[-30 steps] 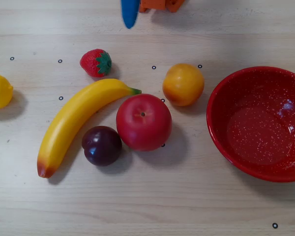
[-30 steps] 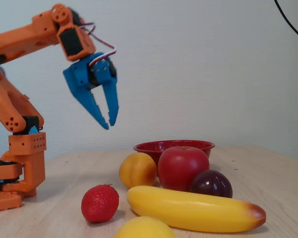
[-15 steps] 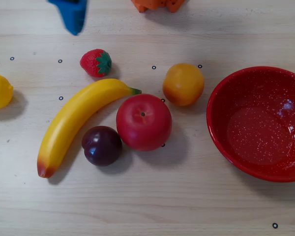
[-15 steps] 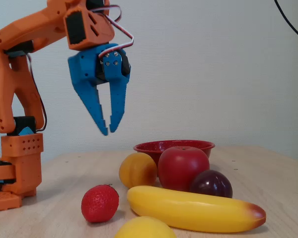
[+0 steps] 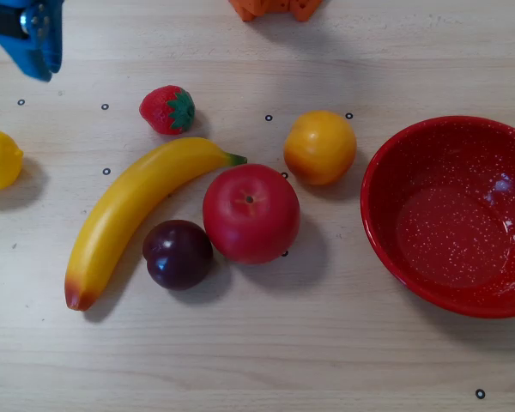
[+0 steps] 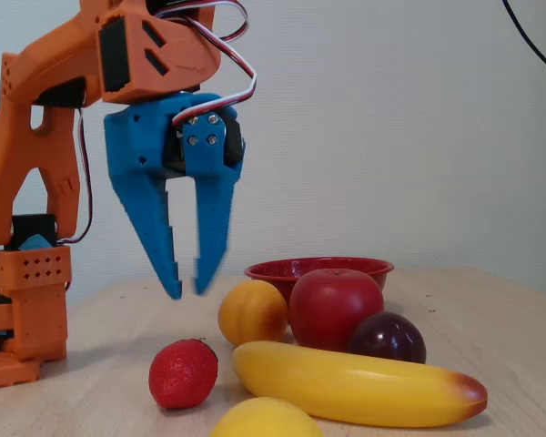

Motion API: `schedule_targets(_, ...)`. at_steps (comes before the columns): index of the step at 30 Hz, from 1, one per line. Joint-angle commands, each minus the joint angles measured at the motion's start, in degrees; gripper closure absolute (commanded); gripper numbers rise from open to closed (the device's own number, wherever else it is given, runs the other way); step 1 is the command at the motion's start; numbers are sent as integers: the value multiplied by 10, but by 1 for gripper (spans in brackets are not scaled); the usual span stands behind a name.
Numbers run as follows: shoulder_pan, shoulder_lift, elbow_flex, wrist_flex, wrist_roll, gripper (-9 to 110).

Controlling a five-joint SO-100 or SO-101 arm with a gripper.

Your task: Put the lemon in the red bowl.

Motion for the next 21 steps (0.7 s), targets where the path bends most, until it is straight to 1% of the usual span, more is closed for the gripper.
schedule_targets(1, -25, 12, -77, 17, 33, 93)
schedule_targets(8, -63, -65, -177, 57, 96, 78)
schedule_targets(17, -116, -168, -329, 100, 182, 63)
schedule_targets(20, -137, -200, -353, 100, 207, 47)
schedule_targets(21, -143, -213, -365, 97, 221, 46)
